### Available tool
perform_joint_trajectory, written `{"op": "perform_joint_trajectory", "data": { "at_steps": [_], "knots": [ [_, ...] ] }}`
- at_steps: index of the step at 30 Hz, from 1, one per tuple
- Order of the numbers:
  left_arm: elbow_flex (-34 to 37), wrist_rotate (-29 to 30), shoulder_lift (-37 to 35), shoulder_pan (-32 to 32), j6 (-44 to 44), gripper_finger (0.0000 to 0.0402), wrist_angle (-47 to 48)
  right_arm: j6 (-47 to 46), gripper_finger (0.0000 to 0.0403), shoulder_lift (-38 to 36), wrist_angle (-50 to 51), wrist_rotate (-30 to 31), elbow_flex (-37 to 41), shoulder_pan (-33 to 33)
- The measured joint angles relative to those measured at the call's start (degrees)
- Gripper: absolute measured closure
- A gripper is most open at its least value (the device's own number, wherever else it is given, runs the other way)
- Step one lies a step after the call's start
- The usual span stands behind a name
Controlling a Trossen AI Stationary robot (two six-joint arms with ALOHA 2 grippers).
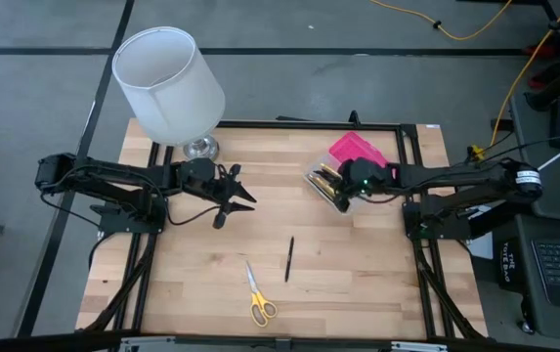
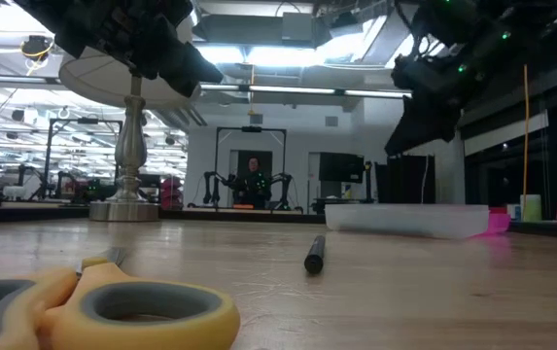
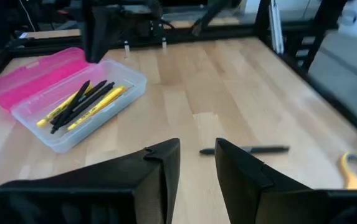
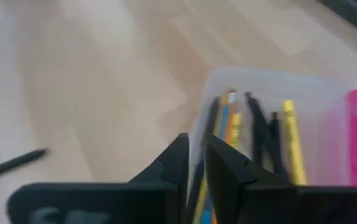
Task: Pick & place school supplies into a supply box
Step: Put the yellow scissors into the pink supply box
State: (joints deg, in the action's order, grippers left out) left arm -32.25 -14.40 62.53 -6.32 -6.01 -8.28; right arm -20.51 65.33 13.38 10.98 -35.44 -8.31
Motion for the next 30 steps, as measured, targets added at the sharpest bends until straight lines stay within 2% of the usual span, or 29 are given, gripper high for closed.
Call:
{"op": "perform_joint_trajectory", "data": {
  "at_steps": [3, 7, 10, 17, 23, 30],
  "knots": [
    [0.00, 2.84, 0.26, 0.77, -3.47, 0.0307, 0.78, -0.02, 0.0365, -0.21, -0.66, 0.93, 0.00, 3.56],
    [0.01, 15.13, 1.23, 5.19, -5.59, 0.0322, 2.60, 0.15, 0.0390, -0.19, -3.48, 7.12, 0.00, 9.33],
    [0.00, 20.55, 2.11, 8.97, -8.46, 0.0344, 3.46, 0.24, 0.0397, -0.19, -5.36, 11.66, 0.00, 13.08],
    [-0.33, 21.43, 3.92, 16.85, -7.51, 0.0395, 4.90, 0.23, 0.0375, -0.21, -6.15, 17.05, 0.00, 17.56],
    [-7.38, 24.76, 10.35, 22.42, -1.79, 0.0399, 14.87, -0.26, 0.0373, -0.20, -6.35, 18.25, 0.00, 18.39],
    [-17.58, 18.29, 19.89, 26.35, 0.64, 0.0399, 24.08, 0.29, 0.0373, -0.19, -6.40, 20.13, 0.00, 18.37]
  ]
}}
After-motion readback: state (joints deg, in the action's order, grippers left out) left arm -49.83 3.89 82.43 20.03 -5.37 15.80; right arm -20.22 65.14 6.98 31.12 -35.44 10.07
